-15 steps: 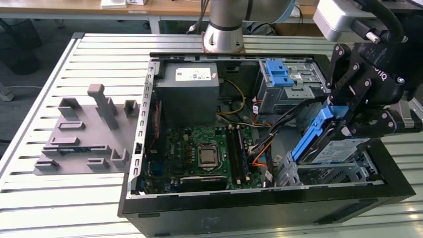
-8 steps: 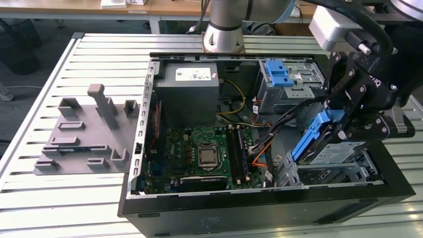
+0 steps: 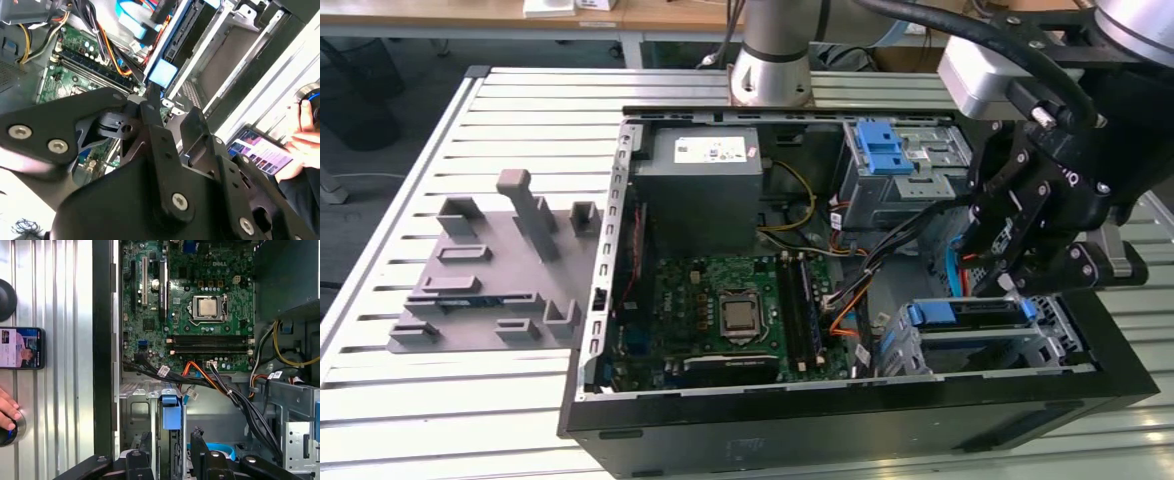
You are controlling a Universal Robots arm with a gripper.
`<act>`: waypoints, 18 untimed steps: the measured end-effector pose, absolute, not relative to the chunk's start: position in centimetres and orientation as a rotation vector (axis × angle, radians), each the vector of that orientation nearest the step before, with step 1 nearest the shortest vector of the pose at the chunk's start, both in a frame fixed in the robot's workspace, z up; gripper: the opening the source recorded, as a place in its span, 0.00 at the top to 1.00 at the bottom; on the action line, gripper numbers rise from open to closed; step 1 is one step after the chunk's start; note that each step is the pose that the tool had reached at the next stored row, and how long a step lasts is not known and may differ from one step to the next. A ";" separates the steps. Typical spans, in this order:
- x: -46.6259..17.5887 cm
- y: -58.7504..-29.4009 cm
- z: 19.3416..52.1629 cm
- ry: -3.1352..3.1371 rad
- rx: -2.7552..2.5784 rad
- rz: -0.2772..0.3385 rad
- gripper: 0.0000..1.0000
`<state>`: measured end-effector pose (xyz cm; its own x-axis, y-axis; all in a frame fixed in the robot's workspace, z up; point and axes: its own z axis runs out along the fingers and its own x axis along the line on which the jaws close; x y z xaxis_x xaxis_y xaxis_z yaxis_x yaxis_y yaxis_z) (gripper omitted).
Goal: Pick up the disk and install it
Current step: 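Insert the disk into the insertion slot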
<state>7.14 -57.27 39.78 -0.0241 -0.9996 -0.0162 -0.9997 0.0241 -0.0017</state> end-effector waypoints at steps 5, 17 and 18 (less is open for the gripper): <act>7.1 -57.3 39.7 2.239 -2.186 0.016 0.56; 7.1 -57.3 39.6 2.239 -2.186 0.016 0.70; 7.1 -57.3 39.6 2.239 -2.186 0.016 0.76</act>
